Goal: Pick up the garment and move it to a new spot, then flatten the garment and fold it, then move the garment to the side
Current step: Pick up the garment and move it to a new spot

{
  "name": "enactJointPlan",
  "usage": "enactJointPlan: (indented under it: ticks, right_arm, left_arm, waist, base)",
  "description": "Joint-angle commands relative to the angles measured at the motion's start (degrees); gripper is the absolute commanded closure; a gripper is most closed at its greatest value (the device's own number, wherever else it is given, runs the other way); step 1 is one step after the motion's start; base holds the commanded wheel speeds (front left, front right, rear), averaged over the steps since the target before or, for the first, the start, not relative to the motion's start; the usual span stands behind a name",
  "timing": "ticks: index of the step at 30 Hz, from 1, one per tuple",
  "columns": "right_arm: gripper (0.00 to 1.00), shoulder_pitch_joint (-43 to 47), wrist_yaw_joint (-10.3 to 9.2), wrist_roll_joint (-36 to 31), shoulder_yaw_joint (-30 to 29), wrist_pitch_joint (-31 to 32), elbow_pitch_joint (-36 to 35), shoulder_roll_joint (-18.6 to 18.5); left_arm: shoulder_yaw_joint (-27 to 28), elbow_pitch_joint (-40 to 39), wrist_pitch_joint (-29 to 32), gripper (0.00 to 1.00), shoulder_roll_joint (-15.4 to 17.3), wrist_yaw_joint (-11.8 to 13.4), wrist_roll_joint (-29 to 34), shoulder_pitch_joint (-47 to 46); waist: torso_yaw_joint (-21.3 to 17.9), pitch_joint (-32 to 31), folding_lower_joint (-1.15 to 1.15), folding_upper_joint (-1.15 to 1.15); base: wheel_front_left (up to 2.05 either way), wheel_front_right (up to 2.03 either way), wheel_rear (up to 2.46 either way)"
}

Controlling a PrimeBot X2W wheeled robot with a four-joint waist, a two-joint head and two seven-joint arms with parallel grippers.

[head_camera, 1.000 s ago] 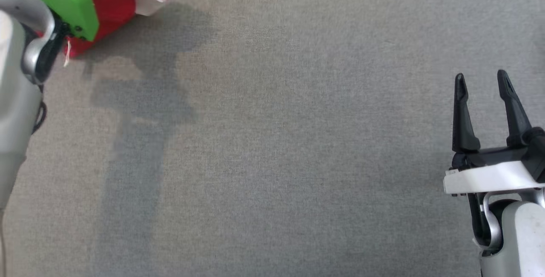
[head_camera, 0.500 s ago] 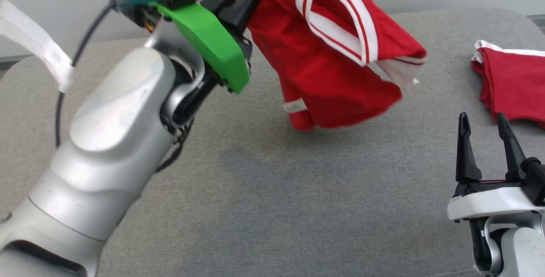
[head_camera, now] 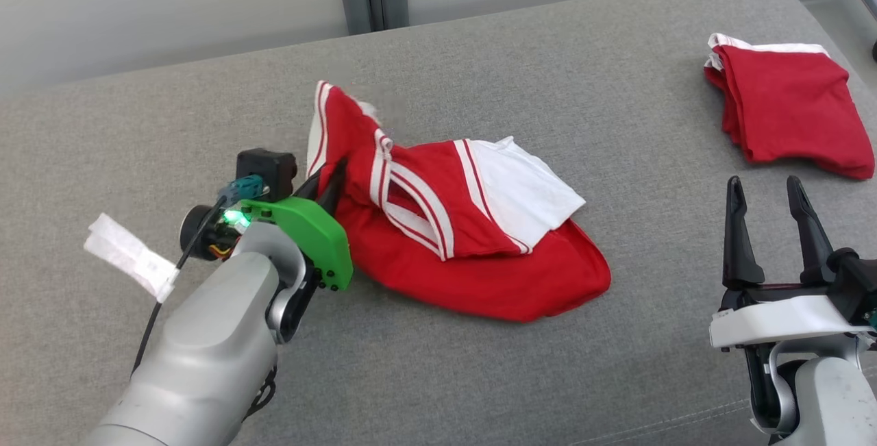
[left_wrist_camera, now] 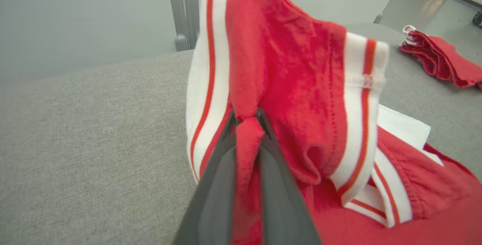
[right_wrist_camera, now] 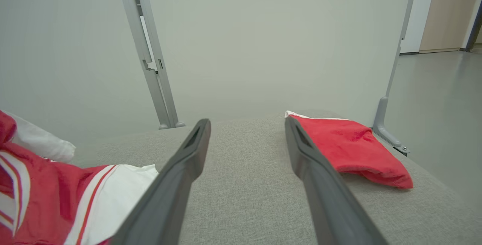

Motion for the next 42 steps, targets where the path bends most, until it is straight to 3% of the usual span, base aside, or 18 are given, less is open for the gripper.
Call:
enactJointPlan:
  ticks: [1, 3, 4, 5, 6, 17, 29, 37, 42]
  right_arm:
    - [0.0, -0.5, -0.09, -0.2, -0.1, -0.3, 0.2, -0.1]
    - [0.0, -0.5, -0.09, -0.4, -0.3, -0.5, 0.5, -0.1]
    - [0.0, -0.5, -0.09, -0.4, -0.4, -0.5, 0.6, -0.1]
    - [0.0, -0.5, -0.09, -0.4, -0.3, -0.6, 0.8, -0.1]
    - [0.0, -0.6, -0.09, -0.4, -0.2, -0.5, 1.0, -0.1]
    - [0.0, -0.7, -0.09, -1.3, 0.6, -0.7, 2.2, -0.1]
    - [0.0, 1.7, -0.09, -4.4, 3.3, 1.2, 4.7, -0.1]
    - [0.0, 3.5, -0.09, -2.8, 5.5, 0.6, 6.3, -0.1]
    - [0.0, 4.3, -0.09, -1.2, 7.0, 0.1, 7.1, -0.1]
  left_arm:
    - [0.3, 1.6, -0.8, 1.0, -0.1, 0.1, -0.3, 0.4]
    - [0.5, 4.5, -1.6, 1.0, -0.2, -0.1, -0.5, 0.4]
    - [0.6, 5.9, -2.0, 0.65, -0.4, -0.2, -0.5, 0.4]
    - [0.5, 6.9, -2.4, 0.39, -0.6, -0.1, -0.2, 0.3]
    - [0.4, 8.1, -2.9, 0.0, -0.8, 0.2, 0.3, 0.0]
    - [1.8, 8.8, -6.1, 0.0, -3.6, -0.7, 2.7, -0.4]
    - [16.5, -12.4, -6.0, 0.0, 0.3, 3.7, 11.4, 15.3]
    - [26.1, -25.4, -6.0, 0.0, 0.1, 6.6, 17.4, 29.3]
    - [31.0, -31.7, -6.0, 0.0, -0.8, 7.2, 19.9, 36.6]
  waist:
    - [-0.1, 0.6, 0.0, 0.0]
    - [0.3, 0.8, 0.0, 0.0]
    - [0.5, 0.8, 0.0, 0.0]
    - [0.8, 0.7, 0.0, 0.0]
    - [1.1, 0.6, 0.0, 0.0]
    - [5.1, -1.7, 0.0, 0.0]
    - [7.8, -5.2, 0.0, 0.0]
    - [9.3, -6.9, 0.0, 0.0]
    - [9.7, -7.7, 0.0, 0.0]
  base:
    - [0.0, 0.0, 0.0]
    - [0.0, 0.0, 0.0]
    - [0.0, 0.0, 0.0]
    - [0.0, 0.0, 0.0]
    - [0.0, 0.0, 0.0]
    - [0.0, 0.0, 0.0]
    - [0.0, 0.0, 0.0]
    - [0.0, 0.0, 0.0]
    - [0.0, 0.0, 0.0]
